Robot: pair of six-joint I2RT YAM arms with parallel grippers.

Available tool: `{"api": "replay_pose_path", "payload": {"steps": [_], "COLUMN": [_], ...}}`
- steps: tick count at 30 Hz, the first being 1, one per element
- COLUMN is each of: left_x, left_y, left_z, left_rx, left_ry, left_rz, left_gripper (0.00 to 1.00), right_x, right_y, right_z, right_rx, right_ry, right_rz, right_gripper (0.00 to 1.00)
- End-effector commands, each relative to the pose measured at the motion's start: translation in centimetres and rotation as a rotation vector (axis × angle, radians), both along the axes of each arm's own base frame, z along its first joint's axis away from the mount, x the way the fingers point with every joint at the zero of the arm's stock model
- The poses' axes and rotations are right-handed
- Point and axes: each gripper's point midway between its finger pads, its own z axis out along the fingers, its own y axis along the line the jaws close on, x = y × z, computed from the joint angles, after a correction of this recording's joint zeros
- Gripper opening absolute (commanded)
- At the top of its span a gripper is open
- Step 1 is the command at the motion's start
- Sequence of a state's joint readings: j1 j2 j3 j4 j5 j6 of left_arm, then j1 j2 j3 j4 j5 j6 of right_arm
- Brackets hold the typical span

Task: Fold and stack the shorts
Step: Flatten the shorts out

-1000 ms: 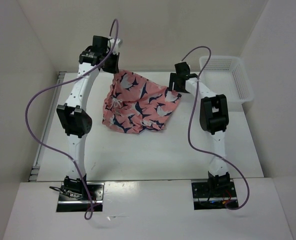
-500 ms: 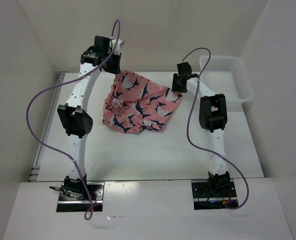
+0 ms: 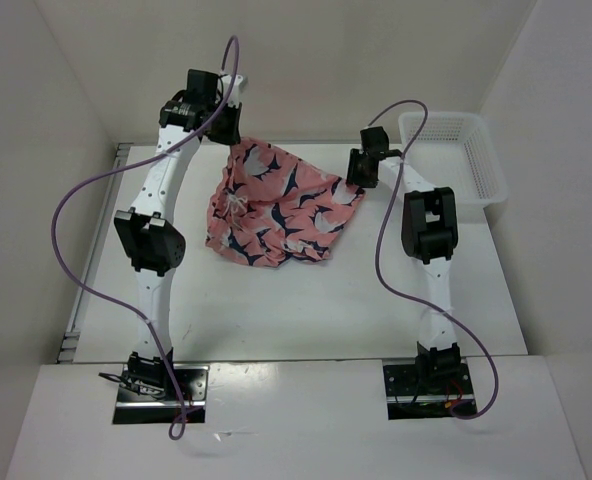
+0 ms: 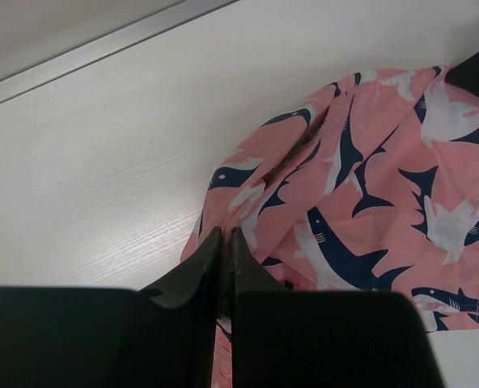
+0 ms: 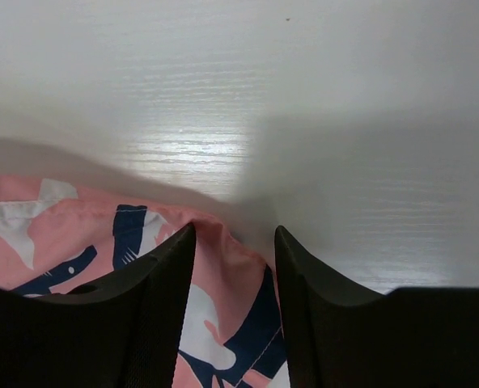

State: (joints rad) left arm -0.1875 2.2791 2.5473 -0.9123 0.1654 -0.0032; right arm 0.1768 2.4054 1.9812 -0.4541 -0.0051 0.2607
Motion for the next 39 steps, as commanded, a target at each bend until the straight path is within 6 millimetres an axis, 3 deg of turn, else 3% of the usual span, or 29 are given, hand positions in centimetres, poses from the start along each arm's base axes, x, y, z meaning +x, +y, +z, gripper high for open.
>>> {"api": "replay_pose_path", "payload": {"steps": [1, 4, 5, 7, 12, 16, 17, 20, 21, 24, 25, 27, 28, 29, 31, 32, 34, 35, 38, 39], "left_x": [-0.1, -0.2, -0.2, -0.2, -0.2, 0.0, 0.0, -0.2, -0.2, -0.6, -0.6, -1.2, -1.6, -1.9, -3.2, -3.5, -5.4, -6.1, -9.5, -11.3], "left_y": [0.0, 0.1, 0.1, 0.1, 0.1, 0.0, 0.0, 0.1, 0.1, 0.1, -0.1, 0.6, 1.0, 1.4, 1.2, 1.9, 2.0, 2.1, 2.4, 2.4], "left_z": [4.7, 5.2, 5.2, 5.2, 5.6, 5.1, 5.1, 5.6, 5.6, 7.1, 7.5, 9.8, 12.0, 12.7, 17.0, 17.9, 22.1, 23.4, 28.4, 30.8], "left_rx": [-0.028, -0.030, -0.030, -0.030, -0.032, -0.030, -0.030, -0.032, -0.032, -0.037, -0.046, -0.053, -0.066, -0.075, -0.101, -0.101, -0.128, -0.131, -0.147, -0.157], "left_ry": [-0.114, -0.123, -0.123, -0.123, -0.132, -0.123, -0.123, -0.132, -0.132, -0.162, -0.170, -0.215, -0.266, -0.278, -0.381, -0.399, -0.496, -0.525, -0.643, -0.704], "left_rz": [-0.009, -0.009, -0.009, -0.009, -0.010, -0.009, -0.009, -0.010, -0.010, -0.010, -0.020, -0.011, -0.010, -0.013, -0.034, -0.024, -0.051, -0.051, -0.064, -0.076], "left_gripper": [0.00, 0.00, 0.00, 0.00, 0.00, 0.00, 0.00, 0.00, 0.00, 0.00, 0.00, 0.00, 0.00, 0.00, 0.00, 0.00, 0.00, 0.00, 0.00, 0.00], "right_x": [-0.2, -1.1, -1.9, -1.7, -2.7, -3.2, -3.0, -2.8, -2.9, -2.1, -1.4, -0.7, -0.8, -1.0, -1.1, -1.8, -3.0, -4.5, -7.4, -9.5], "right_y": [0.9, 1.3, 1.1, 1.2, 0.4, -1.2, -1.6, -2.1, -2.1, -2.4, -2.3, -2.4, -2.4, -2.5, -2.5, -2.7, -2.9, -3.2, -3.8, -4.1], "right_z": [0.2, -0.5, -1.5, -0.3, -1.2, -1.9, -1.4, -0.8, -0.4, 3.3, 6.7, 11.2, 14.6, 16.6, 21.6, 25.3, 29.7, 33.2, 38.6, 41.8], "right_rx": [0.056, 0.081, 0.077, 0.088, 0.062, 0.000, -0.017, -0.033, -0.033, -0.031, -0.013, 0.002, 0.009, 0.016, 0.031, 0.049, 0.061, 0.070, 0.087, 0.104], "right_ry": [0.005, 0.034, 0.062, 0.037, 0.085, 0.104, 0.091, 0.075, 0.075, 0.002, -0.064, -0.149, -0.203, -0.230, -0.319, -0.387, -0.463, -0.528, -0.624, -0.686], "right_rz": [0.011, 0.023, 0.021, 0.014, -0.040, -0.107, -0.121, -0.150, -0.150, -0.179, -0.180, -0.188, -0.182, -0.182, -0.175, -0.176, -0.171, -0.167, -0.163, -0.165], "right_gripper": [0.50, 0.50, 0.48, 0.45, 0.43, 0.31, 0.20, 0.00, 0.00, 0.00, 0.00, 0.00, 0.00, 0.00, 0.00, 0.00, 0.00, 0.00, 0.00, 0.00]}}
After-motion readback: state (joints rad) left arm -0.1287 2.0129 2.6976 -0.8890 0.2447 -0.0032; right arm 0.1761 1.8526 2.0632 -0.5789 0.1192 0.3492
